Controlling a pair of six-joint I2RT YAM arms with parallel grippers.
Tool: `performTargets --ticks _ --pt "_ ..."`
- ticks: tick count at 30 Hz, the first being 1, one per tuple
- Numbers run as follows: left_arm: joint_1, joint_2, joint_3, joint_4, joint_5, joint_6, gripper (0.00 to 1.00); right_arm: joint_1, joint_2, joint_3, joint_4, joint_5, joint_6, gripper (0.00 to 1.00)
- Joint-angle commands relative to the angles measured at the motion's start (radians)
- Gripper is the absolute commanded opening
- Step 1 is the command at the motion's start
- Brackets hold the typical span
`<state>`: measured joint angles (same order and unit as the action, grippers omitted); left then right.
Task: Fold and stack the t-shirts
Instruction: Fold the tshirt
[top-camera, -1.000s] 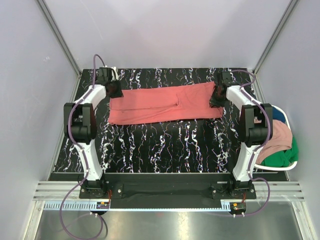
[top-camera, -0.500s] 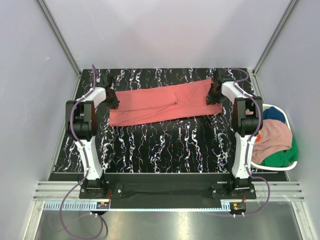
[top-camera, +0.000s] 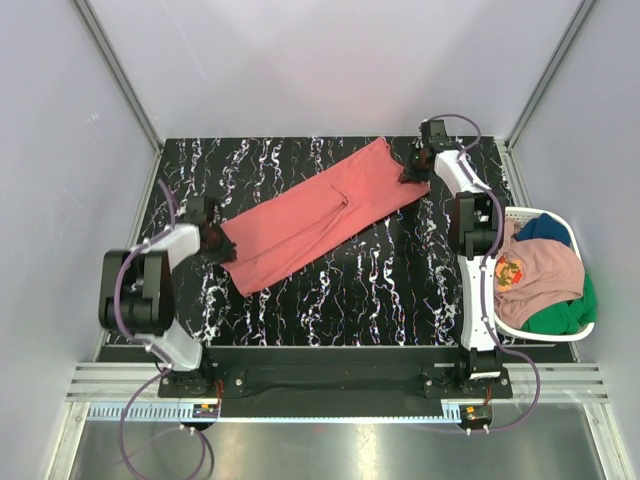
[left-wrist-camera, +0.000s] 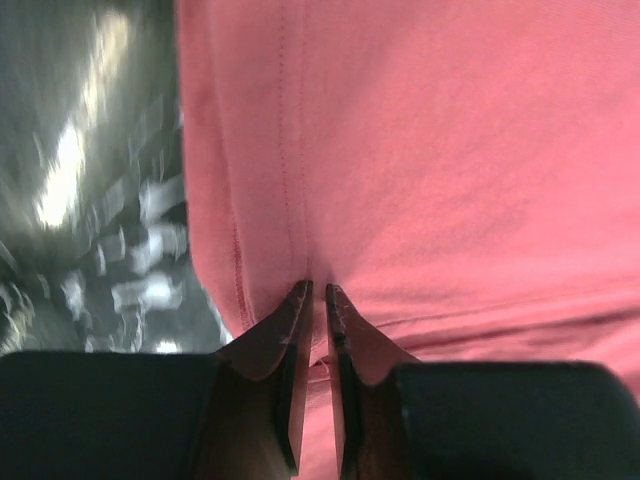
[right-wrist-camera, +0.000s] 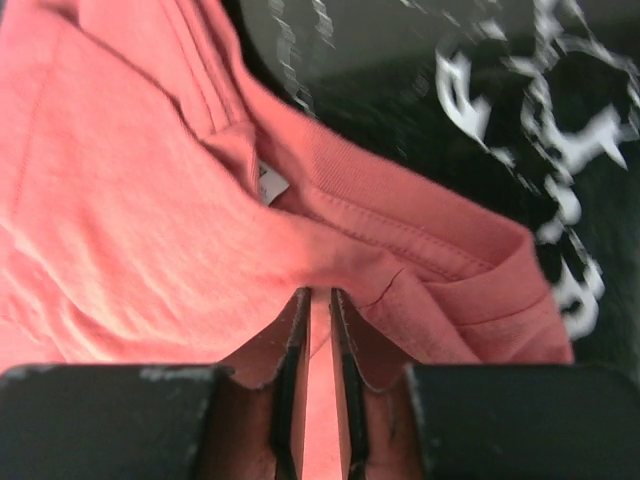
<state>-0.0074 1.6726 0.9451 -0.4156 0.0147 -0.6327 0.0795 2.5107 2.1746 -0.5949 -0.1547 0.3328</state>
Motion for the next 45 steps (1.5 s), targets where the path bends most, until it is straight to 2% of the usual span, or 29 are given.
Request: performTargets --ticks 1,4,5,6,9,10,14,17,20,26,28,29,31,32,33,35,36,37,40,44,45 --pt "-0.02 -0.167 -0.156 0.014 0.137 -0.1 0.21 -0.003 0.028 0.114 -0.012 -0.091 -0.075 0.21" --pt "-0.055 -0.258 -0.114 -0.021 0.179 -0.088 0.32 -0.003 -0.056 0.065 0.004 -0.153 -0.022 0.3" --pt "-0.055 -0.263 -0.086 -0.046 0.179 -0.07 0.34 -0.003 -0.125 0.0 0.035 -0.166 0.001 0.33" --pt "-0.055 -0.263 -0.057 -0.066 0.157 -0.05 0.4 -0.003 -0.162 -0.042 0.058 -0.181 0.026 0.4" --pt "-0.046 -0.211 0.084 -0.129 0.021 0.039 0.45 -0.001 -0.308 -0.223 0.145 -0.276 0.144 0.53" --pt "-0.036 -0.191 0.112 -0.14 0.008 0.053 0.46 0.0 -0.343 -0.272 0.165 -0.284 0.206 0.6" --pt "0.041 -0.103 0.196 -0.161 -0.013 0.112 0.48 0.012 -0.493 -0.539 0.204 -0.227 0.319 0.68" --pt "0.058 -0.042 0.227 -0.16 -0.064 0.152 0.52 0.016 -0.547 -0.709 0.298 -0.217 0.411 0.74" --pt "0.066 0.057 0.274 -0.195 -0.067 0.194 0.52 0.014 -0.532 -0.777 0.343 -0.198 0.469 0.75" --pt "0.078 0.128 0.248 -0.178 -0.078 0.246 0.52 0.009 -0.394 -0.685 0.308 -0.183 0.477 0.7" --pt "0.08 0.139 0.245 -0.18 -0.064 0.252 0.49 0.002 -0.371 -0.674 0.311 -0.18 0.474 0.68" --pt "0.081 0.147 0.236 -0.172 -0.036 0.251 0.4 -0.001 -0.354 -0.671 0.317 -0.174 0.471 0.66" --pt "0.08 0.148 0.225 -0.169 -0.022 0.235 0.28 -0.01 -0.334 -0.662 0.319 -0.163 0.45 0.6" --pt "0.078 0.138 0.196 -0.157 0.043 0.234 0.21 -0.018 -0.326 -0.658 0.317 -0.16 0.439 0.56" --pt "0.078 0.133 0.183 -0.154 0.066 0.226 0.16 -0.024 -0.319 -0.651 0.314 -0.155 0.413 0.43" --pt "0.076 0.115 0.129 -0.147 0.117 0.191 0.08 -0.052 -0.283 -0.607 0.274 -0.148 0.387 0.32" --pt "0.078 0.104 0.11 -0.144 0.132 0.176 0.01 -0.064 -0.273 -0.587 0.261 -0.148 0.352 0.27" --pt "0.076 0.09 0.08 -0.122 0.137 0.148 0.0 -0.073 -0.245 -0.537 0.223 -0.146 0.33 0.2" --pt "0.078 0.01 -0.043 -0.048 0.273 0.075 0.0 -0.116 -0.201 -0.428 0.152 -0.1 0.241 0.09" --pt "0.038 -0.137 -0.189 0.024 0.28 -0.031 0.0 -0.136 -0.132 -0.288 0.104 -0.095 0.173 0.05" --pt "0.018 -0.163 -0.215 0.037 0.277 -0.053 0.04 -0.141 -0.115 -0.257 0.098 -0.109 0.154 0.05"
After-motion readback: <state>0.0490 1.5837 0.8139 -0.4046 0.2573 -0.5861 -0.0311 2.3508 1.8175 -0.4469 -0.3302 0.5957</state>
